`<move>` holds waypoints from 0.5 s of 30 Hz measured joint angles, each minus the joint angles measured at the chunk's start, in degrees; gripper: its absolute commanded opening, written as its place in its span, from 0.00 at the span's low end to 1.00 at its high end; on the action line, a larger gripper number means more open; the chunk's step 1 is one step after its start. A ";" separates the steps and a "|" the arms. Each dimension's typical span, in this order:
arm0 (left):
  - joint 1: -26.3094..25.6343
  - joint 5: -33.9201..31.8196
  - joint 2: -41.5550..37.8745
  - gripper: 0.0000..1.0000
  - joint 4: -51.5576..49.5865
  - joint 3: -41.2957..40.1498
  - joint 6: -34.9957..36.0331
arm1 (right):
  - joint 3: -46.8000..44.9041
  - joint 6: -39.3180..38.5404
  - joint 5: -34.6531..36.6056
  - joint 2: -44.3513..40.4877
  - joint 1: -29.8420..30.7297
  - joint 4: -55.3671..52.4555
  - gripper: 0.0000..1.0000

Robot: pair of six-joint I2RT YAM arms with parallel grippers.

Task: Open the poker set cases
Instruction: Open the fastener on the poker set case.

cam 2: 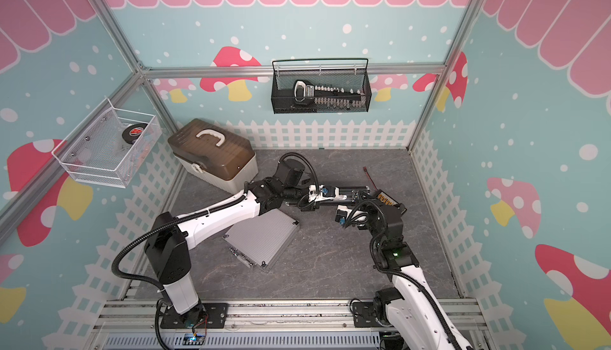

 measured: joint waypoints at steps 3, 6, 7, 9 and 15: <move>0.04 0.07 0.00 0.00 -0.15 0.00 0.13 | -0.04 -0.02 0.57 0.00 -0.02 0.52 0.45; 0.04 0.15 0.00 0.00 -0.20 0.00 0.15 | -0.04 0.02 0.63 0.00 -0.02 0.55 0.45; 0.04 0.20 0.00 0.00 -0.22 0.00 0.15 | -0.04 0.04 0.59 0.00 -0.02 0.55 0.45; 0.04 0.24 0.00 0.00 -0.24 0.00 0.15 | -0.07 0.07 0.52 0.00 -0.02 0.55 0.45; 0.04 0.68 0.00 0.00 -0.31 0.00 0.15 | -0.48 0.55 0.59 0.02 -0.02 1.38 0.43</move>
